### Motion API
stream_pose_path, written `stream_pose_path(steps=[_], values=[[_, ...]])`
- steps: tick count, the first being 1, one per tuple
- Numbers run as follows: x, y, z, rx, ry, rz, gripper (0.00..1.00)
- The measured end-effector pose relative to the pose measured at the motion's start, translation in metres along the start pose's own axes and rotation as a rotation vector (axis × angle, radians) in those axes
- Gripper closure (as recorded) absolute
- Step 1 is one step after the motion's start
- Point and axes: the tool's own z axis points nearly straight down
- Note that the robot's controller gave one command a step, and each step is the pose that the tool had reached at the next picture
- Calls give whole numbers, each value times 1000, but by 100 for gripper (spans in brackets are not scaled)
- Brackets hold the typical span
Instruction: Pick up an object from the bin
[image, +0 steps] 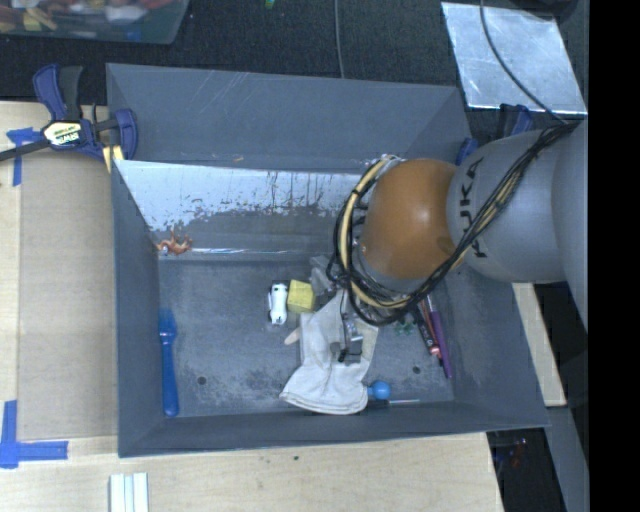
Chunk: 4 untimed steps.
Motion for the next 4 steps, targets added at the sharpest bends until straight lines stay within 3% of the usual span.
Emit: stream_pose_path(steps=[1,2,3,4], values=[[4,9,-71,0,8,-66,0],[44,31,-25,-5,17,-309,0],[49,30,3,-3,4,-634,0],[54,74,1,-2,3,-772,100]])
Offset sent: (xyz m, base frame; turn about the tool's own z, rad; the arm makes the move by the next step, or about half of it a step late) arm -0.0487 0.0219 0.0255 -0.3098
